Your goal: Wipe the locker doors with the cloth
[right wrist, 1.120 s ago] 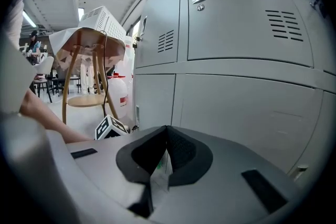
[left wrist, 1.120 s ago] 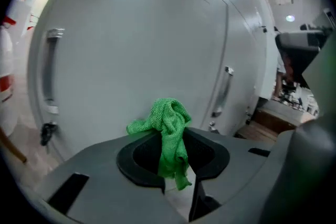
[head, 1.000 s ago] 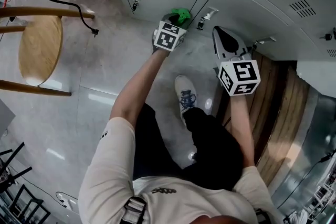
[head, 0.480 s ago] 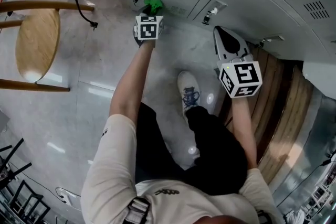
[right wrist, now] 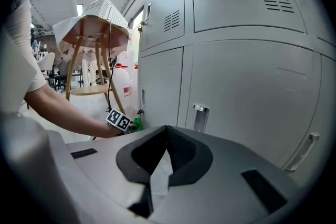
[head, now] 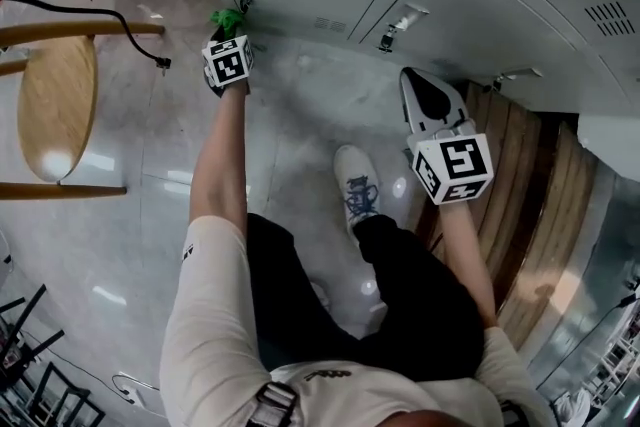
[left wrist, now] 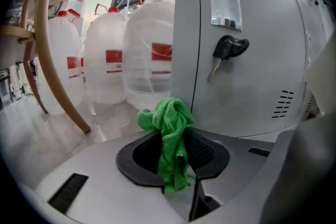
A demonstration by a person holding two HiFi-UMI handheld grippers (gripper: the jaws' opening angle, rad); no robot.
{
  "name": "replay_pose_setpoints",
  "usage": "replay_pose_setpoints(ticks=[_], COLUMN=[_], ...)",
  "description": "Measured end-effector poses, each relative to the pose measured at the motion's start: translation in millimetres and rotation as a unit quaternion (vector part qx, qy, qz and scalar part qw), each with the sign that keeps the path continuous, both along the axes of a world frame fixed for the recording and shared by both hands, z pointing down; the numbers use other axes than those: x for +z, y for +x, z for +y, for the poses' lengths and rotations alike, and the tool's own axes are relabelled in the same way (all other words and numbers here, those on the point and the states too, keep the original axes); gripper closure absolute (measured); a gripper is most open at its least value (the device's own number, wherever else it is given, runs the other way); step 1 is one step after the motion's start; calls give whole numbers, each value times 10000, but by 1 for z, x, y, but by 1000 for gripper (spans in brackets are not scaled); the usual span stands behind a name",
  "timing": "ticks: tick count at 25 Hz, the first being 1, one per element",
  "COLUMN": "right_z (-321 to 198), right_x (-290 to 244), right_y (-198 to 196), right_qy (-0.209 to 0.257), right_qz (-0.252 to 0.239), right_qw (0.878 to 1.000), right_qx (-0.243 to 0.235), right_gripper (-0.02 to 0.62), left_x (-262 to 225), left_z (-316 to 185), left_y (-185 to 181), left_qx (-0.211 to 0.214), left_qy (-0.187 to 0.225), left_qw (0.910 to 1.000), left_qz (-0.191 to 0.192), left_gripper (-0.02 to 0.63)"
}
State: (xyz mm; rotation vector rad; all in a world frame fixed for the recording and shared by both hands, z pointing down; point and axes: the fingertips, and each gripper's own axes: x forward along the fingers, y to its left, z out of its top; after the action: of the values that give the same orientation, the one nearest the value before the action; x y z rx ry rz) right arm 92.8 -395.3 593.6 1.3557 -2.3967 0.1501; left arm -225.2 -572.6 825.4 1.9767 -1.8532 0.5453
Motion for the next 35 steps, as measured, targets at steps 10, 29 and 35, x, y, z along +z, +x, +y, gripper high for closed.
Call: replay_pose_setpoints(ticks=[10,29,35], right_z=[14,37,29], right_x=[-1,-94,-167], right_y=[9,34,27], right_qy=[52,294,467], right_qz=[-72,-526,-579], right_qw=[9998,9964,9967], right_qx=[159,589,319], right_gripper=[589,589,589], left_x=[31,-165,-289], left_z=[18,61,66], left_y=[134,270,254], left_qx=[876,2489,2757], left_qy=[-184,509,1215], left_qw=[9957,9644,9514], left_qz=[232,736,645], left_gripper=[486,482,482])
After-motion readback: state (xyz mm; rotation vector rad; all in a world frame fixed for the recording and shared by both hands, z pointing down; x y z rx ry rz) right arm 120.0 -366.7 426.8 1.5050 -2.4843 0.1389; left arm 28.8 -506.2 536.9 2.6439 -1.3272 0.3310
